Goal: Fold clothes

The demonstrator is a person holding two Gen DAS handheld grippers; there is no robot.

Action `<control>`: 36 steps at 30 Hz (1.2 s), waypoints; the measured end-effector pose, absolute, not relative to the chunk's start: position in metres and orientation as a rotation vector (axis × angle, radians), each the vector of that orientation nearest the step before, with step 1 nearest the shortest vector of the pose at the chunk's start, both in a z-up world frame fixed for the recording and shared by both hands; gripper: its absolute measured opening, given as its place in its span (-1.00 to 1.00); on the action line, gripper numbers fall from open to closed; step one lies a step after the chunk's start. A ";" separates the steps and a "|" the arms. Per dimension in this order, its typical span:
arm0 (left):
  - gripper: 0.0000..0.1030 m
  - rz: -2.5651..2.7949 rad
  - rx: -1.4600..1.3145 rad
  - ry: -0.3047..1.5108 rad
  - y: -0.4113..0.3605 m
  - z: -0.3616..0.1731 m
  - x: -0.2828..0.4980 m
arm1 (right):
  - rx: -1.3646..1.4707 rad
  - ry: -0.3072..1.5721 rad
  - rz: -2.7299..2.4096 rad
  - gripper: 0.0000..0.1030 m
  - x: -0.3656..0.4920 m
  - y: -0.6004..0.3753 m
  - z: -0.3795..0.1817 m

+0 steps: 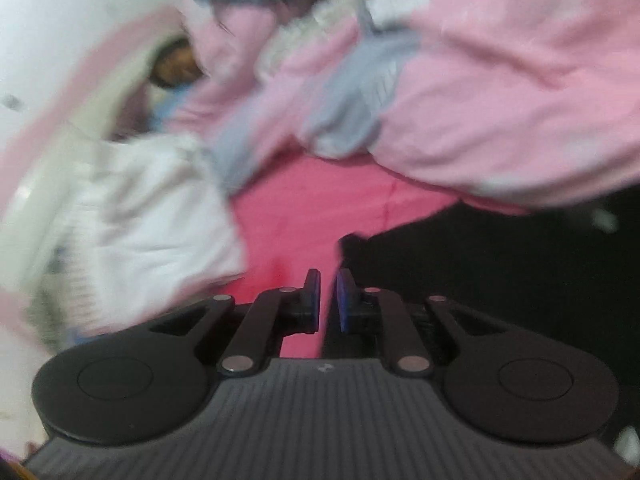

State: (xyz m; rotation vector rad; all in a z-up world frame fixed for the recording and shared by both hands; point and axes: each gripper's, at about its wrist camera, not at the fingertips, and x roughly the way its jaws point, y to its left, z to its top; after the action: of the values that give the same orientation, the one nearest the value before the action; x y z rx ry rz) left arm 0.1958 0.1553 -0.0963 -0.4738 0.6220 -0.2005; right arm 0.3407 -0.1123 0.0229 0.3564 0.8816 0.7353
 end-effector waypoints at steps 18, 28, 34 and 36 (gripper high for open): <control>0.30 -0.154 -0.202 0.634 0.145 0.003 0.047 | 0.764 1.060 0.706 -0.52 0.083 -0.190 -0.104; 0.32 -0.019 -0.229 0.653 0.188 0.009 -0.010 | 0.285 1.026 1.198 -0.51 -0.021 -0.100 -0.076; 0.32 -0.021 -0.225 0.682 0.182 -0.002 -0.012 | 0.404 0.880 1.044 -0.51 0.008 -0.138 -0.058; 0.32 -0.038 -0.207 0.679 0.174 -0.004 -0.011 | 0.388 0.891 0.979 -0.51 0.016 -0.137 -0.067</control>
State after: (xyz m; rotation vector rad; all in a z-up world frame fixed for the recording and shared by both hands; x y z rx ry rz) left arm -0.0113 0.1735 -0.0038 -0.2066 0.6793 -0.0380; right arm 0.0165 -0.1373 -0.0674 0.3881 0.8910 0.9788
